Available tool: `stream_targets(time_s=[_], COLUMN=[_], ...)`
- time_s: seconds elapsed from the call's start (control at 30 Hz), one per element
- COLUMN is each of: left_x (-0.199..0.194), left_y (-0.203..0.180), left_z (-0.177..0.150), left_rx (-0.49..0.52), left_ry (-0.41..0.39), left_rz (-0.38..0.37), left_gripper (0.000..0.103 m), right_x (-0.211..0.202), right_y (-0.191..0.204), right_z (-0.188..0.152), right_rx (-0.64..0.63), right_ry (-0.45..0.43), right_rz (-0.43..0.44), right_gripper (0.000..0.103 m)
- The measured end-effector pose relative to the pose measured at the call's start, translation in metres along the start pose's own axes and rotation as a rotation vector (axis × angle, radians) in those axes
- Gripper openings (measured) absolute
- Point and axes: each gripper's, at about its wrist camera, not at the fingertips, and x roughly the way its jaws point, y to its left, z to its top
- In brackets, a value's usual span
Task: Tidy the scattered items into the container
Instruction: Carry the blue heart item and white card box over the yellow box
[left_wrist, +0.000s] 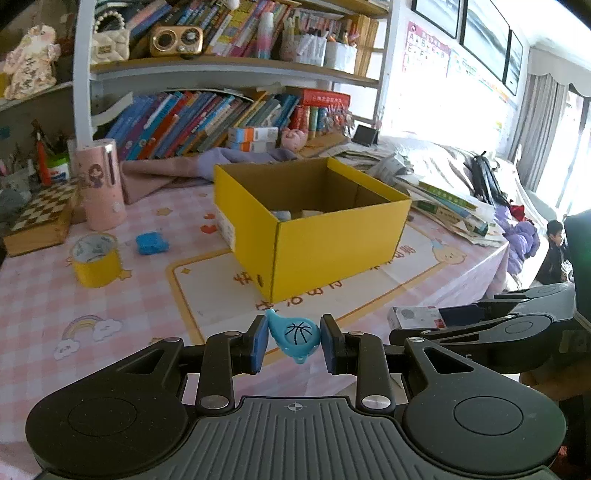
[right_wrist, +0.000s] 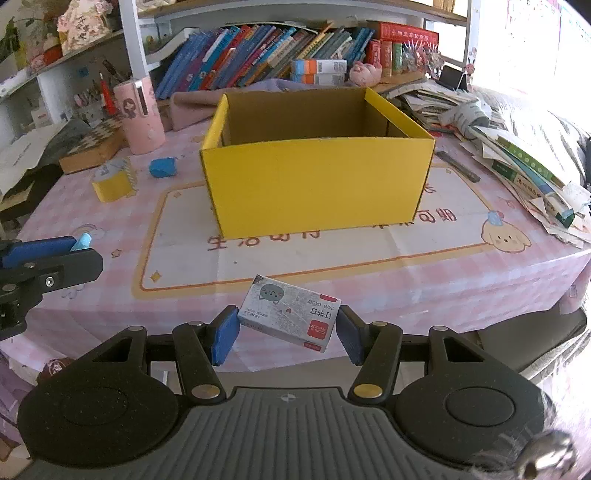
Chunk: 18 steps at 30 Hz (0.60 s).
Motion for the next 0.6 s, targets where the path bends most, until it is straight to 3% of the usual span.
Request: stream_targets(time_s=[0.27,0.6], left_x=[0.021,0.030], left_y=[-0.017,-0.029], left_z=[0.012,0.053], left_rx=[0.038,0.055], left_ry=[-0.005,-0.141], left_rz=[-0.050,-0.040], left_gripper=[0.029,0.029], right_x=[0.005,0.011], right_y=[-0.026,-0.053], right_z=[0.005,0.045], right_rx=[0.037,0.015], right_ry=[-0.002,-0.093], right_rz=[-0.035,-0.037], right_gripper=[0.055,0.055])
